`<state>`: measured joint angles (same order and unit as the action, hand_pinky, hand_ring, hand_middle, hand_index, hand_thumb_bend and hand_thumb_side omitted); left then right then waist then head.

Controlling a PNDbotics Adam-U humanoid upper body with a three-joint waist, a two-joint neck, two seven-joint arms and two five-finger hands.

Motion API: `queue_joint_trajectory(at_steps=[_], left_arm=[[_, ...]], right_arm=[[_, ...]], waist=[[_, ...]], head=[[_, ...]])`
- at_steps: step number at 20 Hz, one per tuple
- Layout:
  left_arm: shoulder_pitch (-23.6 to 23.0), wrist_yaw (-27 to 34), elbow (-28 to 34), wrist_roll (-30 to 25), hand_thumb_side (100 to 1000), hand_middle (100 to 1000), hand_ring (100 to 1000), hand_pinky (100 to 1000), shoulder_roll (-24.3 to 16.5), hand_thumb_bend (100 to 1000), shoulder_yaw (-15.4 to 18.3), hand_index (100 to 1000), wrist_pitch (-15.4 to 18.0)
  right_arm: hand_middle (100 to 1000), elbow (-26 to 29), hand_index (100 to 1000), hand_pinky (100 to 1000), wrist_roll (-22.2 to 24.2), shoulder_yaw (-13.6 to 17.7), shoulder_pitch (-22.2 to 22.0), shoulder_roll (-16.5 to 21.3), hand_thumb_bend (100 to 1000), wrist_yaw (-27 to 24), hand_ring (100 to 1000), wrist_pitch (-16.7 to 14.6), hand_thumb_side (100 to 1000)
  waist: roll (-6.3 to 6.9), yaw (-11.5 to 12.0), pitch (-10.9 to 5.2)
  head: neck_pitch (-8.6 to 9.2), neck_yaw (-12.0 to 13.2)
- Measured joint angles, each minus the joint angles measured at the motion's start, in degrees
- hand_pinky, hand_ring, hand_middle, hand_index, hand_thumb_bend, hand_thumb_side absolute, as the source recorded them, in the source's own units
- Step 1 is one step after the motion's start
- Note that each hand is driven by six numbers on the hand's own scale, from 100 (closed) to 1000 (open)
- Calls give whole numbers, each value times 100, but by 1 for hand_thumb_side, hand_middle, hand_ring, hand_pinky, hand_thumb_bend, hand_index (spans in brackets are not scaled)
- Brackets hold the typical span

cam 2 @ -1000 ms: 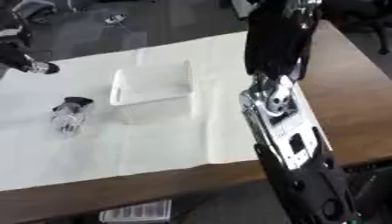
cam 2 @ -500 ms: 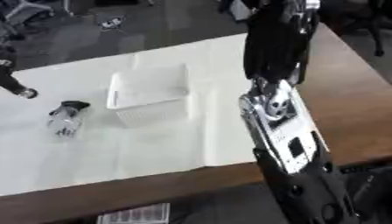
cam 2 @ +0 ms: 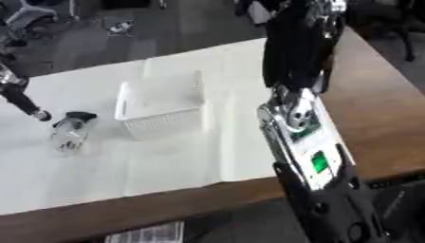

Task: Pick up objects on the table and place them in the box.

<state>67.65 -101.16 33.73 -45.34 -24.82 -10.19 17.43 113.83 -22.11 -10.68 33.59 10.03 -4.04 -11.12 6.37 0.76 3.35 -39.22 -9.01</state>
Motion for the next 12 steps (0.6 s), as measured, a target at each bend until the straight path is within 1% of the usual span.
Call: queue_joint_trajectory(at_steps=[3,6,7,9,10,12], left_arm=[[-28,9,82,200,1000,623,708,456,-1,414,-159,659,202],[-312,302,561,444,1000,604,653,416,-92,384,-417,658,447],[-430,464,777,488,1000,594,629,400,-146,355,-498,656,492],[-660,825,1196,494,1000,576,608,384,-241,227,-622,646,501],[-732,987,1376,456,1000,575,609,386,-281,194,-669,644,463],[-796,1203,1618,346,1000,577,606,384,-350,175,-749,651,354]], right_arm=[[485,0,775,297,0,-11,0,-1,152,0,439,0,1000],[485,0,774,298,0,-13,0,-1,149,0,439,0,1000],[485,0,774,297,0,-14,0,-1,149,0,439,0,1000],[485,0,775,296,0,-14,1,-1,154,0,438,0,1000],[485,0,775,296,0,-14,1,-1,155,0,438,0,1000],[485,0,774,296,9,-14,1,-1,154,0,438,9,1000]], waist=[[40,-3,-2],[75,-3,-16],[76,-3,-16],[76,-3,-17],[76,-2,-17],[76,2,-29]], head=[[-5,3],[-29,1],[-30,-1],[-31,-4],[-31,-4],[-34,-4]])
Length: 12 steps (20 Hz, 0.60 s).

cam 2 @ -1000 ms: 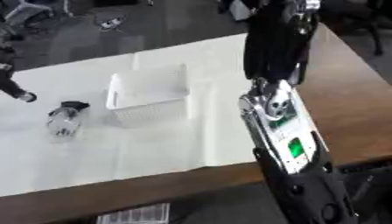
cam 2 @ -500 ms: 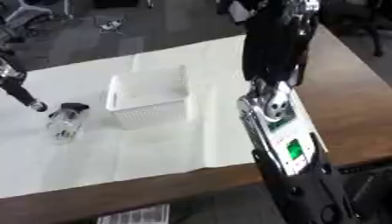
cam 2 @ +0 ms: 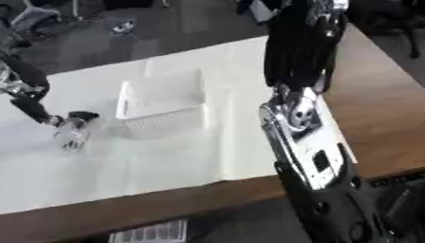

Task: Pick up objects on the table and place them in the box.

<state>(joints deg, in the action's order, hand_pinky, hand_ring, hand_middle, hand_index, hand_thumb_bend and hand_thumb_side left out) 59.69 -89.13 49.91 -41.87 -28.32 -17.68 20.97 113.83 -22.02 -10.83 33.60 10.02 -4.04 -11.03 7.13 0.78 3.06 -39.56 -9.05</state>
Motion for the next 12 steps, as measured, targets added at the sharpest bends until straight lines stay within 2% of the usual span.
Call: queue_joint_trajectory(at_steps=[3,6,9,12], left_arm=[[-12,97,73,-146,1000,593,603,381,-21,171,-54,683,-146],[-26,42,-188,-291,1000,613,607,381,44,171,34,704,-291],[-27,-233,-755,-501,1000,636,637,408,294,166,352,722,-500],[0,-721,-1465,-722,1000,649,636,408,670,166,831,739,-877]], right_arm=[[485,0,775,295,12,0,0,1,158,0,438,12,1000],[485,0,775,294,15,0,-7,2,159,-1,438,16,1000],[485,0,775,294,20,0,-25,2,159,-6,438,22,1000],[485,0,775,294,31,-1,-61,3,160,-9,438,34,1000]], waist=[[2,4,-7],[2,15,-37],[1,26,-77],[-10,41,-125]], head=[[-14,1],[-56,8],[-102,55],[-140,108]])
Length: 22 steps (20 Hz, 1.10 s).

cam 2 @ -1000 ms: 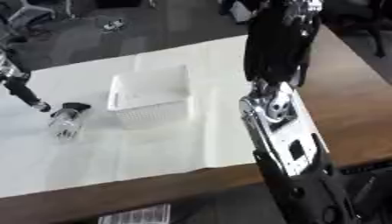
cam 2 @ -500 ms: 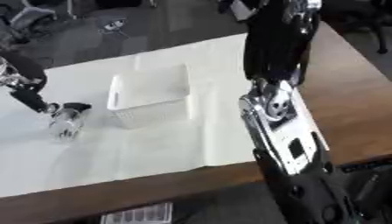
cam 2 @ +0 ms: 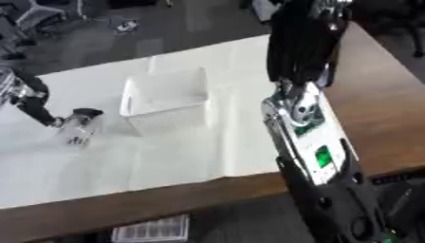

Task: Pick up objects on the table and place them in the box.

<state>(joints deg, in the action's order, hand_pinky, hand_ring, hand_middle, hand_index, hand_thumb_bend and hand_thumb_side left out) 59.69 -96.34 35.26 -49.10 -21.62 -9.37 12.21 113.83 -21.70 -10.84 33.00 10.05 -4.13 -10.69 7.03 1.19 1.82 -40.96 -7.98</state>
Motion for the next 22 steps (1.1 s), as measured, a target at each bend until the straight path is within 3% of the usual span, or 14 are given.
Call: queue_joint_trajectory(at_steps=[4,9,10,11,12,13,14,15,16,17,18,22], left_arm=[[44,-372,-630,-36,1000,662,624,395,371,171,513,755,-491],[156,-384,-842,132,1000,673,640,408,452,218,720,766,-778],[222,-391,-857,137,1000,678,648,415,450,252,726,767,-808],[296,-414,-859,130,1000,681,654,421,436,353,731,768,-833],[365,-465,-859,114,1000,692,667,434,423,561,735,774,-847],[445,-519,-859,81,1000,709,687,451,404,681,735,787,-845],[538,-584,-858,26,1000,722,705,464,374,714,736,797,-825],[634,-663,-854,-33,1000,772,777,558,340,784,737,841,-788],[708,-743,-836,-92,1000,757,753,507,315,766,744,827,-745],[755,-807,-817,-139,1000,863,887,728,302,826,748,914,-700],[781,-855,-797,-176,1000,889,917,767,290,836,749,931,-658],[803,-1046,-768,-237,1000,928,966,793,287,900,749,940,-563]], right_arm=[[485,0,774,296,7,0,-13,0,154,-8,439,7,1000],[485,0,774,296,9,-1,-13,-3,154,-13,439,5,1000],[485,0,774,295,9,-2,-13,-4,155,-15,438,5,1000],[485,0,775,295,10,-3,-13,-4,155,-17,438,5,1000],[485,0,775,294,11,-3,-13,-4,157,-20,437,5,1000],[485,0,775,294,11,-3,-13,-4,159,-22,437,6,1000],[485,0,775,293,12,-4,-13,-4,159,-24,437,6,1000],[486,0,776,293,14,-5,-13,-4,163,-26,438,7,1000],[486,0,775,293,20,-6,-13,-4,161,-32,438,13,1000],[487,0,776,294,25,-8,-13,-4,161,-37,438,17,1000],[487,0,776,294,35,-14,-13,-4,160,-38,438,23,1000],[488,0,777,296,47,-33,-13,-4,156,-39,439,23,1000]], waist=[[-3,-3,-13],[0,-28,-17],[2,-29,-18],[6,-32,-18],[12,-32,-18],[19,-32,-18],[24,-31,-18],[27,-30,-19],[29,-27,-20],[29,-26,-21],[29,-26,-21],[32,-43,-22]], head=[[-9,45],[-9,47],[-12,52],[-14,66],[-24,80],[-51,97],[-64,100],[-79,103],[-100,117],[-111,134],[-112,150],[-112,182]])
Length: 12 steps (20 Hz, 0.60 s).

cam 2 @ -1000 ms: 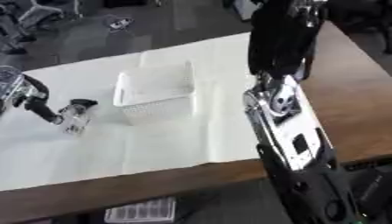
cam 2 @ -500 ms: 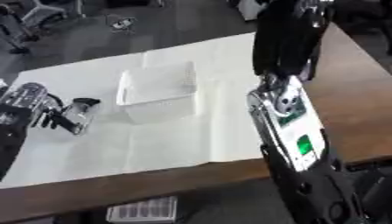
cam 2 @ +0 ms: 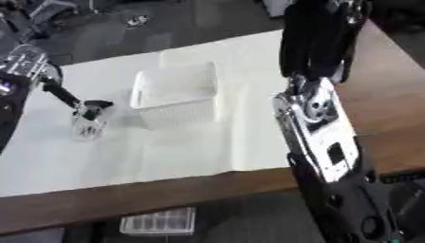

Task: Pick up objects on the table and place them in the box.

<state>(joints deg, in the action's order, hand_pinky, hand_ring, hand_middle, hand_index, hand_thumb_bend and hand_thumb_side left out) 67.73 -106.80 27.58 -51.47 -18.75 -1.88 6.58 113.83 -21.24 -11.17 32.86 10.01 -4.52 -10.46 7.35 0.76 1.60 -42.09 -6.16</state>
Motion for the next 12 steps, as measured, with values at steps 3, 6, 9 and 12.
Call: queue_joint_trajectory(at_steps=[3,6,9,12], left_arm=[[-12,-187,-2,-20,1000,928,970,793,44,877,-1,940,18],[-80,-365,-31,-23,1000,940,985,805,158,913,-2,942,22],[-109,-524,-60,-8,1000,925,969,782,261,769,-1,912,4],[-110,-606,-59,91,1000,915,964,778,330,624,6,899,-100]], right_arm=[[489,0,779,297,9,-1,0,-40,155,0,439,2,1000],[491,0,781,298,34,-3,4,-63,157,-1,440,5,1000],[491,0,782,299,61,-6,24,-105,174,-3,440,9,1000],[491,0,782,301,89,-10,57,-151,168,-4,440,4,1000]], waist=[[2,-52,0],[3,-105,4],[4,-156,28],[12,-213,50]], head=[[0,20],[4,43],[11,82],[12,170]])
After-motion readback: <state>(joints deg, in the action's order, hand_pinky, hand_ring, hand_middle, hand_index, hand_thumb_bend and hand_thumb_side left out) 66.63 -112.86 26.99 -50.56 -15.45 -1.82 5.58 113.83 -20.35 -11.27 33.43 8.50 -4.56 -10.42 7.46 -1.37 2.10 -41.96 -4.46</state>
